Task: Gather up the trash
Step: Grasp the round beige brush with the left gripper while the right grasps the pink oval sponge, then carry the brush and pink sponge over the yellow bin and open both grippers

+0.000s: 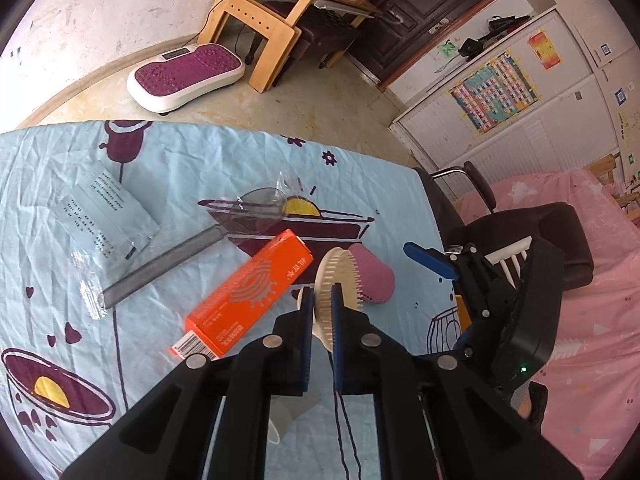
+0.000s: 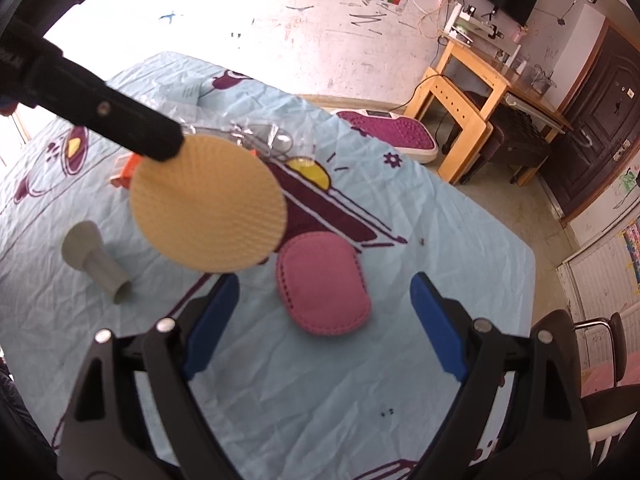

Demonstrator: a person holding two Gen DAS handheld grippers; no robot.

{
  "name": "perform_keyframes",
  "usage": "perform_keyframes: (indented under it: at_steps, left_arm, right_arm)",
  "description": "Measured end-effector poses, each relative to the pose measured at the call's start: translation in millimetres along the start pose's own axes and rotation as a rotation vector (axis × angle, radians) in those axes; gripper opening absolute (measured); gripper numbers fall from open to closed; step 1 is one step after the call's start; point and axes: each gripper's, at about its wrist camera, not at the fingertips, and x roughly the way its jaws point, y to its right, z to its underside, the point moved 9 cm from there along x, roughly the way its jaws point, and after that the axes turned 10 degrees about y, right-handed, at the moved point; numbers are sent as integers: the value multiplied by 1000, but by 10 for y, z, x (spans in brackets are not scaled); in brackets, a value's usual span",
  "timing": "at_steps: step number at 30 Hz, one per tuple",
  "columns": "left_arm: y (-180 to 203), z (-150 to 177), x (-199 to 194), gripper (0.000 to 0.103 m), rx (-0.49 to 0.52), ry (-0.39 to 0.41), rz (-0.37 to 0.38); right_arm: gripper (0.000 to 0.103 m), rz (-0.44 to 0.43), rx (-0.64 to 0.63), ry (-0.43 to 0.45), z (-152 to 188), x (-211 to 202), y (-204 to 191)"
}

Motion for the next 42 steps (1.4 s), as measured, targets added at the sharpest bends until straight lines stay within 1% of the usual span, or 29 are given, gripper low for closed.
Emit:
perform_keyframes:
  at_steps: [1,2,5,6,8,10,11,13,21,25,28,31,33,36,39,42]
  left_arm:
    - [-17,-3,-9,4,1,2,-3]
    - [-35,-5,-17,4,0,3,-4]
    - [-71,11,-28,4,-1,0,-8]
    - [-71,18,-31,4,-2,-1,-7]
    - [-70,22,-22,4,-1,-1,-8]
    - [-56,20,-22,4,2,0,-6]
    - [-46,17,-21,4,4,2,-7]
    - [-22,29,-15,4,8,5,-10]
    - [138,23,-74,4,44,20,-15]
    - [292,67,-120,4,71,26,-21]
    - [442,93,-136,4,96,28,-23]
    - [659,122,-134,4,130,30,-22]
    - [802,152,-122,4,154,28,-16]
    - [1088,201,-62,4,198,17,-3]
    - [1456,294,52,4,251,-2,18]
    - [1860,419,217,4,308,-29,44]
  right_arm:
    - [73,-2,5,-3,1,7,5]
    - [70,-4,12,-10,8,17,14]
    - [54,-17,33,-22,28,45,28]
    - [46,-21,44,-24,30,41,40]
    - [40,-14,47,-23,38,38,49]
    - [25,-2,47,-14,35,6,65]
    - [25,1,63,5,12,-36,92]
    - [25,-8,87,13,2,-71,128]
    - [25,16,122,87,-18,-386,241]
    - [25,41,154,122,57,-592,392]
    - [25,75,196,148,196,-792,566]
    - [25,116,248,159,418,-983,789]
    - [25,150,294,155,643,-1102,963]
    - [25,219,364,124,1062,-1259,1240]
    - [25,298,422,73,1551,-1384,1486]
    - [26,339,491,33,2028,-1486,1682]
